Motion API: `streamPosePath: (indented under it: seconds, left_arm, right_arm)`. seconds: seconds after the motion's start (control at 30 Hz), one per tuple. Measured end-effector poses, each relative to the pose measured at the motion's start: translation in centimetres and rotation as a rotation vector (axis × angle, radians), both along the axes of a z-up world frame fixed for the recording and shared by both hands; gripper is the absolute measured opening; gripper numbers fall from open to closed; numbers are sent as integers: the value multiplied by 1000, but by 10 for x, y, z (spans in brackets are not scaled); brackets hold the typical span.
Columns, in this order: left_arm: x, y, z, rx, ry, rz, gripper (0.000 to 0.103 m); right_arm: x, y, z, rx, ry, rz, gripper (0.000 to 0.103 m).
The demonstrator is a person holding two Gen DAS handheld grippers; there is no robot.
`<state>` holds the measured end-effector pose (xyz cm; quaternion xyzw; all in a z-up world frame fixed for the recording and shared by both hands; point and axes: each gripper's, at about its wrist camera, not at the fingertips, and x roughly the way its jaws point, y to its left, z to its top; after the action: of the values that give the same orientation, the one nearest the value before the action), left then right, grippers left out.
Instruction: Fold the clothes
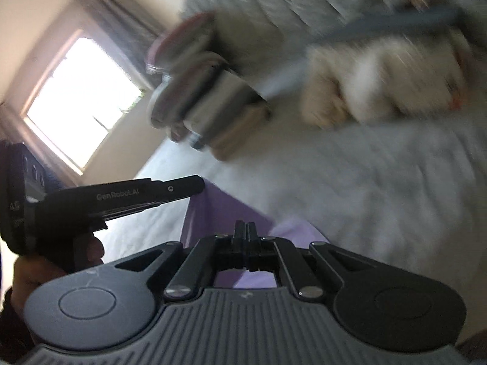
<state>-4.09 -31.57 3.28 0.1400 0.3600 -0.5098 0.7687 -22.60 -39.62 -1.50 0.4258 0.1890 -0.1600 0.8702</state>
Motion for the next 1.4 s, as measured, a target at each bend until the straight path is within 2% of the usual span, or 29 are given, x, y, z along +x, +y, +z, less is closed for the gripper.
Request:
streamPosePath:
  seconds: [0.13,0.17,0.2,0.33,0.37,0.4,0.43,0.57,0.7,0.83,1.03,1.07,1.1,1.17,1.27,1.4]
  left_arm:
    - [4,-15,-34,55,29,26,1]
    - [6,-17,-38,57,37,38,1]
    - [8,-17,-39,51,50,48,1]
    - [6,-2,-16,-19,43,25,1]
    - [4,3,-9,-36,35,14,1]
    - [1,9,1,-54,24,0,1]
    - [-2,15,10,-71,11,-14,1]
    - [-14,39,49,-133,-48,-76,1]
    - [-28,60,83,-176,-106,-137,1]
    - [-37,76,105,-204,-119,-178,1]
    - [-44,89,118,-234,-97,-187,1]
    - [-43,89,119,-232,-94,-184,1]
    - [-43,87,117,-225,-96,-177,1]
    - [-41,83,113,-207,-102,-159,1]
    - [-37,72,105,-176,-120,-134,1]
    - [-27,49,85,-131,-127,-96,1]
  right_arm:
    - [-1,-13,-17,51,31,-5,2]
    - [-1,-16,-20,63,35,-4,10]
    - [-1,-19,-23,75,39,-2,13]
    - [5,-22,-24,46,22,31,17]
    - [7,-22,-24,37,15,42,24]
    - [8,-22,-24,27,-3,51,42]
    - [8,-21,-24,16,-24,60,48]
    - [12,-14,-19,-33,-127,144,53]
    - [11,-9,-15,-41,-257,225,60]
    - [12,-6,-12,-23,-355,296,60]
    - [6,-5,-10,43,-490,345,60]
    - [5,-6,-10,59,-513,345,56]
    - [3,-7,-9,76,-537,345,30]
    - [0,-9,-8,103,-560,333,3]
    - [-9,-12,-4,127,-540,288,3]
    - [-22,-16,4,104,-423,223,3]
